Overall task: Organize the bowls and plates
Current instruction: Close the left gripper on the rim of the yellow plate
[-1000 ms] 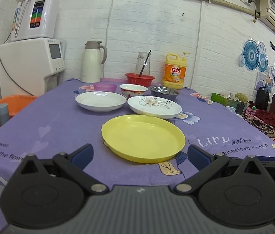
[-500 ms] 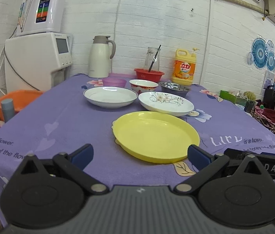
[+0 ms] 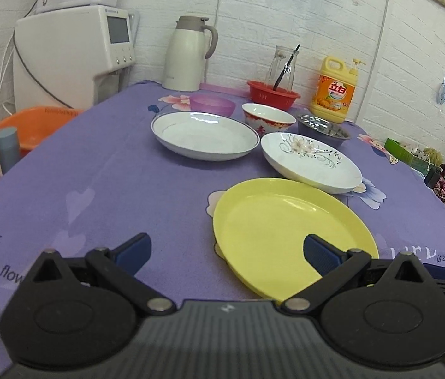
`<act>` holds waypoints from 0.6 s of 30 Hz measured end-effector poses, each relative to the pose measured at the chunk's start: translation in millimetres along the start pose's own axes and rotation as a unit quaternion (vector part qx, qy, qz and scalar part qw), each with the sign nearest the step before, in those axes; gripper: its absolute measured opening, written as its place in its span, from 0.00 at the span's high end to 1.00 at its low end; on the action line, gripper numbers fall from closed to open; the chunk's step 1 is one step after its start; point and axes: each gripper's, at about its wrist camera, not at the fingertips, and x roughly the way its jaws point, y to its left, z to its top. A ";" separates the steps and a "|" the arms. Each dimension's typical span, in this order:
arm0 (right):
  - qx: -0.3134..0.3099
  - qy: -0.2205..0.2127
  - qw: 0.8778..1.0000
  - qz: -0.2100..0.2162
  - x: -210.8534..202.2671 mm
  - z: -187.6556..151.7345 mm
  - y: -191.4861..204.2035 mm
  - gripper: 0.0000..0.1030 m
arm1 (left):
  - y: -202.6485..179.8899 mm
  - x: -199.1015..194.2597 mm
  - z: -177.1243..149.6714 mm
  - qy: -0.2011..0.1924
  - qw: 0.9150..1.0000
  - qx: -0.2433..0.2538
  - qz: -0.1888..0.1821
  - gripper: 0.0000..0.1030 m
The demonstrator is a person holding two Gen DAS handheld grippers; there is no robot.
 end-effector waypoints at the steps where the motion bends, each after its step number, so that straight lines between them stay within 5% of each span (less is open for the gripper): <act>1: -0.003 0.008 1.000 0.000 7.4 3.7 -1.1 0.00 | 0.7 7.6 3.6 0.006 1.000 -0.001 0.000 0.01; 11: -0.051 0.053 0.997 0.003 61.1 29.9 5.2 0.00 | 7.0 69.1 31.0 0.058 0.998 -0.006 -0.011 0.01; 18: -0.085 0.042 0.995 0.012 70.5 32.6 8.6 0.00 | 6.5 85.3 30.8 0.074 0.997 0.015 -0.009 0.01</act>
